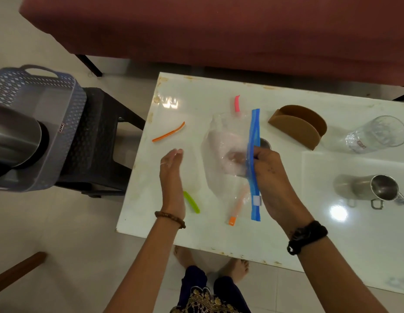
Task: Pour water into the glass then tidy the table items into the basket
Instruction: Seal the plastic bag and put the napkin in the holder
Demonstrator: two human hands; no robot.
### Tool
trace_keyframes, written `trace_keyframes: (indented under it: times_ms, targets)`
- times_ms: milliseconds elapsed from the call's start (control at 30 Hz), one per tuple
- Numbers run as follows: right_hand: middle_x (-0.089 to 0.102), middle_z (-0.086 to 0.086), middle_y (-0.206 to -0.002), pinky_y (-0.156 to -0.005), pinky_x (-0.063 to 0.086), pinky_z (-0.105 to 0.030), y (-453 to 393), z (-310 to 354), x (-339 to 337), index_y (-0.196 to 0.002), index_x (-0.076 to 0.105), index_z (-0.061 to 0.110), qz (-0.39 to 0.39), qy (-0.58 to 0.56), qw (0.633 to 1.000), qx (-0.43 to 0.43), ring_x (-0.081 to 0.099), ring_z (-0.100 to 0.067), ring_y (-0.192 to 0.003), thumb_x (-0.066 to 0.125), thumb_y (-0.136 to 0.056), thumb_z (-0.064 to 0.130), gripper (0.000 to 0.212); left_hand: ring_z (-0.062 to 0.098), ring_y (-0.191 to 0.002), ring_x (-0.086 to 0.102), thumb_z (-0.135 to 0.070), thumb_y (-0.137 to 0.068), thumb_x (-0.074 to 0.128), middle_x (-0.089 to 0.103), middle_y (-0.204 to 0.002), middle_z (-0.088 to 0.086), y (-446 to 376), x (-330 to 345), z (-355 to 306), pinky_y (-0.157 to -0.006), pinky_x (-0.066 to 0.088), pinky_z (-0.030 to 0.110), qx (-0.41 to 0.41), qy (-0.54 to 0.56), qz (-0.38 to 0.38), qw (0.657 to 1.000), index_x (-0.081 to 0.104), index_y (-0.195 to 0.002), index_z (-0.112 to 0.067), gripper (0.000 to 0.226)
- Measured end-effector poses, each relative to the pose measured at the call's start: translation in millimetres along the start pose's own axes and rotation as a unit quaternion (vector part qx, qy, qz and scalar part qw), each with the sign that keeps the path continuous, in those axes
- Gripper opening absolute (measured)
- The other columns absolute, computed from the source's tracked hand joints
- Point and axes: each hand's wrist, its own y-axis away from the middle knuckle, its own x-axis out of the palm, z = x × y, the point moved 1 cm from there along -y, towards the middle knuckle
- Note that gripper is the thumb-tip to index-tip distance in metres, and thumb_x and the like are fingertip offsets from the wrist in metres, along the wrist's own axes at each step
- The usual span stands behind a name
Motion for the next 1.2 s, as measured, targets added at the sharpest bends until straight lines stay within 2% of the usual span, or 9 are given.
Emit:
trace_keyframes:
  times_ms: [200,367,467,567,700,833,1033,1133,1200]
  targets:
    - [0.068,0.008,-0.055,-0.057,0.059,-0.025,10,-10,-11,-0.052,0.073,0.021,0.032,-0.321,0.944,0.065,0.067,-0.006,-0.055,0.061,-0.067,0.015,0.02,0.025,-0.134,0.034,-0.063,-0.085,0.037,0.047,-0.138,0.013,-25,-12,36,-0.114,0.021,0.048,-0.275,-0.002,0.113,0.955,0.042,-0.134,-0.015,0.069]
    - [0.071,0.011,-0.055,-0.05,0.055,-0.019,20,-30,-24,-0.051,0.074,0.026,0.032,-0.265,0.958,0.107,0.067,-0.003,-0.052,0.03,-0.094,-0.005,0.069,0.022,-0.104,0.058,-0.061,-0.083,0.045,0.065,-0.099,0.002,-34,-5,44,-0.103,0.038,0.051,-0.319,-0.003,0.227,0.92,0.059,-0.101,-0.02,0.046]
    - [0.07,0.009,-0.056,-0.053,0.057,-0.021,16,-33,-24,-0.06,0.068,0.014,-0.006,-0.238,0.964,0.114,0.067,-0.004,-0.054,0.038,-0.091,-0.007,0.048,0.018,-0.099,0.059,-0.039,-0.087,0.054,0.064,-0.103,0.0,-43,-4,43,-0.09,0.048,0.04,-0.26,-0.036,0.228,0.938,0.062,-0.109,-0.02,0.03]
    - [0.07,0.012,-0.06,-0.059,0.057,-0.024,14,-39,-24,-0.06,0.07,0.019,-0.065,-0.185,0.974,0.11,0.068,-0.007,-0.061,0.041,-0.092,0.001,0.047,0.015,-0.081,0.061,-0.014,-0.085,0.061,0.063,-0.092,0.004,-58,-4,31,-0.066,0.055,0.023,-0.175,-0.05,0.123,0.976,0.062,-0.097,-0.015,0.012]
    - [0.073,0.016,-0.073,-0.07,0.054,-0.019,25,-46,-23,-0.075,0.071,0.027,-0.098,-0.067,0.991,0.055,0.066,0.0,-0.072,0.049,-0.093,0.013,0.032,0.02,-0.088,0.055,-0.009,-0.078,0.069,0.057,-0.096,0.007,-91,-11,11,-0.081,0.047,0.029,-0.04,-0.243,0.022,0.969,0.06,-0.1,-0.013,0.023]
    - [0.073,-0.003,-0.093,-0.087,0.05,-0.038,34,-49,-18,-0.093,0.071,0.016,-0.146,-0.046,0.986,0.061,0.064,-0.017,-0.088,0.052,-0.091,0.011,0.02,0.027,-0.102,0.056,-0.007,-0.079,0.067,0.061,-0.111,0.015,-118,-22,0,-0.087,0.045,0.031,0.054,-0.317,-0.029,0.946,0.059,-0.106,-0.003,0.028]
    - [0.074,-0.004,-0.091,-0.085,0.05,-0.039,41,-40,-23,-0.087,0.073,0.018,-0.129,-0.06,0.989,0.048,0.065,-0.021,-0.089,0.054,-0.09,0.01,0.021,0.032,-0.113,0.053,-0.005,-0.087,0.056,0.058,-0.12,0.019,-113,-29,9,-0.093,0.044,0.035,0.115,-0.446,-0.058,0.886,0.053,-0.115,-0.002,0.029]
    - [0.074,0.003,-0.091,-0.079,0.053,-0.027,38,-32,-26,-0.099,0.07,0.015,-0.106,-0.021,0.994,0.028,0.067,-0.008,-0.083,0.057,-0.089,0.01,0.017,0.024,-0.121,0.047,-0.004,-0.09,0.051,0.052,-0.129,0.014,-84,-11,6,-0.102,0.038,0.027,0.21,-0.369,-0.055,0.904,0.05,-0.123,-0.004,0.033]
    - [0.075,0.003,-0.089,-0.075,0.056,-0.023,34,-24,-28,-0.101,0.067,0.019,-0.087,-0.002,0.996,0.025,0.069,-0.008,-0.081,0.06,-0.087,0.011,0.018,0.015,-0.118,0.05,-0.011,-0.093,0.049,0.056,-0.125,0.007,-56,13,-3,-0.102,0.038,0.022,0.228,-0.243,0.036,0.942,0.054,-0.121,-0.007,0.028]
